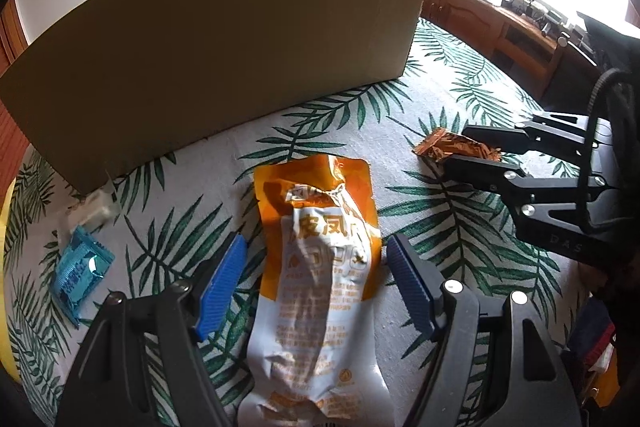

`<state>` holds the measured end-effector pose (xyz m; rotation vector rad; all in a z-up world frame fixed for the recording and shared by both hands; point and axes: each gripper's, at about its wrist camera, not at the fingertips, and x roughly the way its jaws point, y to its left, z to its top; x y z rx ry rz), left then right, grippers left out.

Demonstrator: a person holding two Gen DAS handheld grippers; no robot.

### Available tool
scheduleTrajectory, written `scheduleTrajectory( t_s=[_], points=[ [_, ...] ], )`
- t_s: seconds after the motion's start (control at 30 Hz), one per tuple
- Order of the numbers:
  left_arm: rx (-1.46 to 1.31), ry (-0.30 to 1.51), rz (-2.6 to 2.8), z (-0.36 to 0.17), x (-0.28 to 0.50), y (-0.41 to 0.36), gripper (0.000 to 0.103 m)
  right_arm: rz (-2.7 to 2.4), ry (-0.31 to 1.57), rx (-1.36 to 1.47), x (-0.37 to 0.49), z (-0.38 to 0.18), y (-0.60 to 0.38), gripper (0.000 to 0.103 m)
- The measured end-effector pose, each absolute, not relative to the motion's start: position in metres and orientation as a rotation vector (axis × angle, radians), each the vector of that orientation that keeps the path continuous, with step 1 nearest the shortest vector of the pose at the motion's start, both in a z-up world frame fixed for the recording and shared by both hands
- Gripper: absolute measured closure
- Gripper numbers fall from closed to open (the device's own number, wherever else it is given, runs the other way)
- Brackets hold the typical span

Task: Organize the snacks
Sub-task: 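Grasp the orange sausage pouch with the left tool while the right tool grasps the copper-foil candy, then lift the orange pouch and copper candy and carry both over the box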

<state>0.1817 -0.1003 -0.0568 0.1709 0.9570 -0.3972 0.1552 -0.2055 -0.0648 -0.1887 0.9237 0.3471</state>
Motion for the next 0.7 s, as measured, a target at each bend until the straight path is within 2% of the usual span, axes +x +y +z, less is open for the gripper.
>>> scheduleTrajectory(
  t_s=[0.2,0.27,0.7],
  points=[
    [0.199,1.005,-0.401,-0.057,0.194,-0.108,0.034,0.348,0.923,-0.184,0.156,-0.065,-0.206,0.070],
    [0.216,1.016,-0.416,-0.055,0.196,-0.112,0.043,0.350,0.927,-0.182,0.156,-0.065,-0.207,0.070],
    [0.261,1.013,-0.471,-0.054,0.195,-0.110,0.049,0.354,0.926,-0.179,0.155,-0.064,-0.206,0.069]
  ],
)
